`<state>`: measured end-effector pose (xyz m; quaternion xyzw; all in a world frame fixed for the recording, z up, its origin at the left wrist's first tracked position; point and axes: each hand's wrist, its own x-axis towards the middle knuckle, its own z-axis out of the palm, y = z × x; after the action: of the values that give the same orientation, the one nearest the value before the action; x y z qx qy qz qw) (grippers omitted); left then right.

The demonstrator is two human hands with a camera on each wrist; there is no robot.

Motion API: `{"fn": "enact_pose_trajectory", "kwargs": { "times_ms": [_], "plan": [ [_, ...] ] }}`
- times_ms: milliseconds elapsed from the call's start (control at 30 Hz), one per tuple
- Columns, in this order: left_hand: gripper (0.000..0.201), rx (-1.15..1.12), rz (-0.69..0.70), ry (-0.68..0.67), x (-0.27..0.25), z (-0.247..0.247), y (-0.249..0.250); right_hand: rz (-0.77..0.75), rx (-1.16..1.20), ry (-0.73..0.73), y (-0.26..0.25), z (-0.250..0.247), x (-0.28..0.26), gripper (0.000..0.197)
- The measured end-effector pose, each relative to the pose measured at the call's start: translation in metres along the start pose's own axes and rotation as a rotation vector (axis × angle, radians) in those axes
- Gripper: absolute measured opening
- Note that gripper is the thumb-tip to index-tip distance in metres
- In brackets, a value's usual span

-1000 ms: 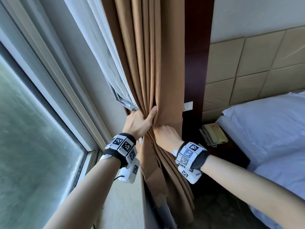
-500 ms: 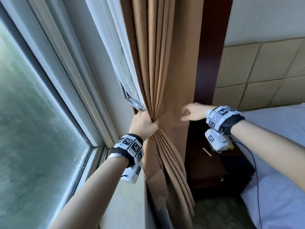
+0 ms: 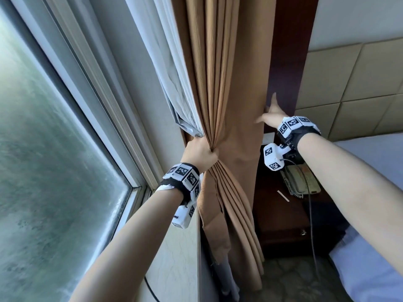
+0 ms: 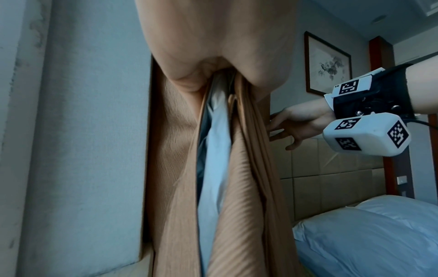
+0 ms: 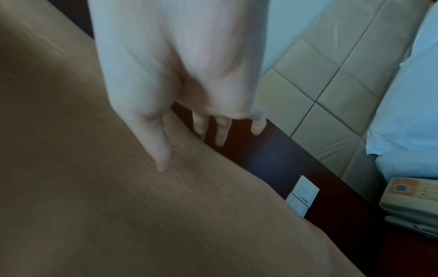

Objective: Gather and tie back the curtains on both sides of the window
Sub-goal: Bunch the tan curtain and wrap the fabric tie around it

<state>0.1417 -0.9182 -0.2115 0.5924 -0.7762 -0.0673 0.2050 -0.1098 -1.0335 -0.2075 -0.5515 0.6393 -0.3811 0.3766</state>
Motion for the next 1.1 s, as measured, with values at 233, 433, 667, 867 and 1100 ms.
{"fn": "enact_pose_trajectory", "kwargs": {
  "times_ms": [233,433,667,867,1100],
  "plan": [
    [0.012,0.021,0.024,-0.002,0.001,0.000,0.001,-0.079,-0.087,0.073,0.000,0.013,-0.016,0.056],
    [0.012,-0.006,0.030,0.005,0.000,0.001,0.000,-0.004,-0.206,0.105,0.003,0.012,-0.070,0.026],
    [0.014,-0.102,0.010,0.009,-0.003,-0.001,0.002,-0.196,-0.458,0.041,0.024,0.042,-0.141,0.021],
    [0.064,-0.229,-0.056,-0.036,-0.011,-0.004,0.010,-0.341,-0.537,-0.061,0.011,0.095,-0.154,0.013],
    [0.063,-0.268,-0.125,-0.040,-0.007,-0.012,0.000,-0.530,-0.774,-0.200,0.010,0.104,-0.155,0.014]
  ]
}}
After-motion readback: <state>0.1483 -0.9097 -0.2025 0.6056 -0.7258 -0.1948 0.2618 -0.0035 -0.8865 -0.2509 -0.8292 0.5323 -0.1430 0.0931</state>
